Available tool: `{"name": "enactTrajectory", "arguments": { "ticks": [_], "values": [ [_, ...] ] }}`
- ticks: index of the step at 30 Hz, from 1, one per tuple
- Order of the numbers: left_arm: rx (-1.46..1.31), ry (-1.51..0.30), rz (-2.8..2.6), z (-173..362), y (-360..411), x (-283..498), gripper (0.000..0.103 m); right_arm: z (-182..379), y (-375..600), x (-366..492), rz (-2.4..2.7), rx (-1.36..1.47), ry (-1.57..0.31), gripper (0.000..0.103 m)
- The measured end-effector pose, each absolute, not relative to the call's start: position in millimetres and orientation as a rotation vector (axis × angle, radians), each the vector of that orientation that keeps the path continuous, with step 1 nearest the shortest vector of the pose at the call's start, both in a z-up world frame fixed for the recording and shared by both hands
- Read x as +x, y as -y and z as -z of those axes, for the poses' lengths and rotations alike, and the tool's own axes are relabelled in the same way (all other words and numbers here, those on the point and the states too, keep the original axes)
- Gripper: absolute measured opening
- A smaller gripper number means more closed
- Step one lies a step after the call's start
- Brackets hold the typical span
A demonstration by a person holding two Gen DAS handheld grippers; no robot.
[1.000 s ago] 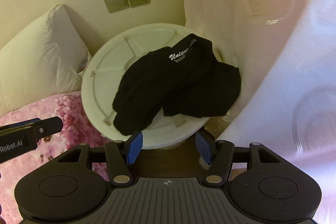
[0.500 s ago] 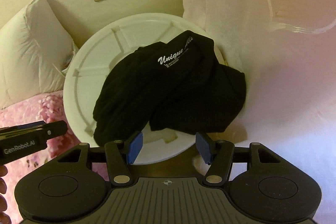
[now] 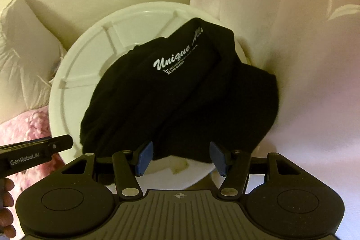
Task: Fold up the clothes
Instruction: 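Lower both open grippers onto the black garment's edge on the lid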
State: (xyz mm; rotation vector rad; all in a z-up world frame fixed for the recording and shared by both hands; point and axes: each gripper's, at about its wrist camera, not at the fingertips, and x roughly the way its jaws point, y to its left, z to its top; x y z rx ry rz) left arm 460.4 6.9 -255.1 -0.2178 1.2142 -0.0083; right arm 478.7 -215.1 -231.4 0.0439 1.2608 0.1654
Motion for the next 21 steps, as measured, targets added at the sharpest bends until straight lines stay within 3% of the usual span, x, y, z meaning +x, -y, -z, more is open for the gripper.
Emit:
{"name": "enactTrajectory", "arguments": {
  "ticks": [3,14,15,16,17,21],
  "values": [
    [-0.197,-1.218,0.032,265.7,-6.9,470.7,0.031,241.2,216.9,486.5,-0.145,0.058,-1.237,0.06],
    [-0.214,-1.214,0.098,300.8,-8.2,500.0,0.032,272.5,233.8,518.7,-0.118,0.41,-1.229,0.06],
    [-0.217,-1.214,0.104,304.2,-8.3,502.6,0.032,275.3,235.4,521.7,-0.115,0.444,-1.227,0.065],
    [-0.22,-1.214,0.11,307.6,-8.3,505.2,0.032,278.2,236.7,524.4,-0.111,0.474,-1.225,0.083],
    [-0.226,-1.216,0.113,311.3,-8.5,507.1,0.032,281.1,237.0,526.3,-0.097,0.485,-1.219,0.088],
    [-0.253,-1.224,0.115,326.6,-9.9,513.7,0.034,294.9,236.5,534.5,-0.057,0.494,-1.227,0.088]
  ]
}}
